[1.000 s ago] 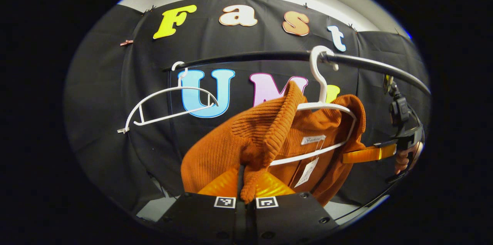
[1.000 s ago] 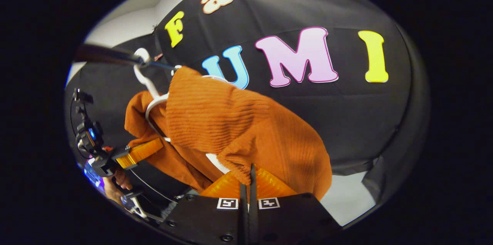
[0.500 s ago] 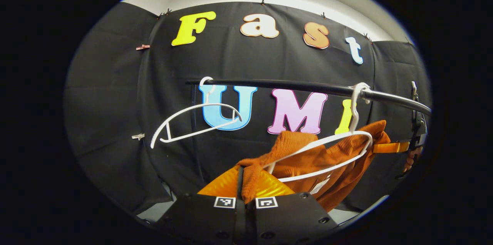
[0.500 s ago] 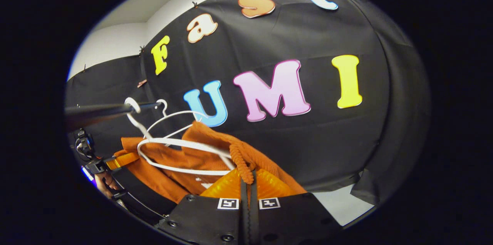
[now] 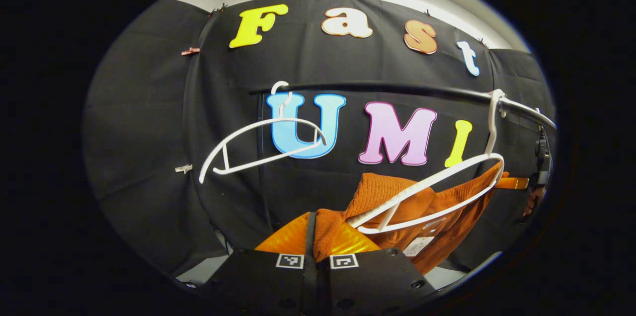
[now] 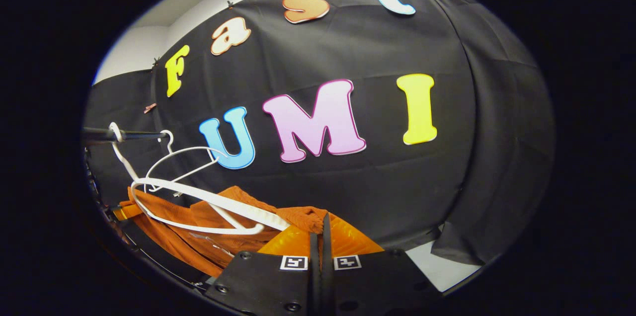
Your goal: Grasp the clothes on the hanger with both hands and then place them into the laundry hamper below.
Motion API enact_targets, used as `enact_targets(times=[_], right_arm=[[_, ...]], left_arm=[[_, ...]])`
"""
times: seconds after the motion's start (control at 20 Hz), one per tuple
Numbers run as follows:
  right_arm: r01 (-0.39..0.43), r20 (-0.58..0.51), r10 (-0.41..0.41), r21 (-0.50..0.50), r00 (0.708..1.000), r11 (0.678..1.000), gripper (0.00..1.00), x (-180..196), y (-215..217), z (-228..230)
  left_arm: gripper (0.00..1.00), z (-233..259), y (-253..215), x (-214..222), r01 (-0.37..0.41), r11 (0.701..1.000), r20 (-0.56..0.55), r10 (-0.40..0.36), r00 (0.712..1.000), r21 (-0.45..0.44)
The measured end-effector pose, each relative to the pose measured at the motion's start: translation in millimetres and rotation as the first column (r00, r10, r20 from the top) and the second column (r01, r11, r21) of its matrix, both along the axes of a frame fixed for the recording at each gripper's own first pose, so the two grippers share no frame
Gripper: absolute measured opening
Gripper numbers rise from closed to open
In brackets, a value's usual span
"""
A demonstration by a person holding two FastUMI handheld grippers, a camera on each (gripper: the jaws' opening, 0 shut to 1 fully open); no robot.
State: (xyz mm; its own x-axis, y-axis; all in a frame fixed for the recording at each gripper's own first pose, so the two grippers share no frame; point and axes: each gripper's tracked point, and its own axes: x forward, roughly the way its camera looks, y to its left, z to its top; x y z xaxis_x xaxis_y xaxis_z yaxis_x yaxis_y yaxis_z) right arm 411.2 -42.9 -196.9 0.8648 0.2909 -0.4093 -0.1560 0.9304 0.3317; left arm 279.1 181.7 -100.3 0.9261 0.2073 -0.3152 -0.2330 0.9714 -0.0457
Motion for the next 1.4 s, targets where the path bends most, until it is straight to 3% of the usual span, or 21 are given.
enact_targets(times=[0.55, 0.75, 1.0, 1.4], right_arm=[[-0.045, -0.140, 0.078, 0.223, 0.987, 0.974, 0.05, -60.6, 51.4, -88.3], [-0.083, -0.136, 0.137, 0.340, 0.981, 0.937, 0.05, -90.5, 81.3, -86.6], [-0.154, -0.115, 0.222, 0.425, 0.968, 0.892, 0.04, -125.8, 121.9, -65.7], [-0.249, -0.052, 0.338, 0.573, 0.940, 0.781, 0.05, -158.2, 172.3, -17.3]], left_arm=[[0.05, -104.6, -4.0, -26.7, -0.034, 0.982, -0.020, 0.030, 0.999, -0.187], [0.05, -120.6, -33.8, -34.2, -0.002, 0.980, -0.008, 0.001, 1.000, -0.201], [0.05, -114.2, -81.1, -40.0, 0.091, 0.975, 0.019, -0.089, 0.996, -0.205], [0.05, -73.5, -136.9, -37.1, 0.222, 0.950, 0.115, -0.201, 0.973, -0.221]])
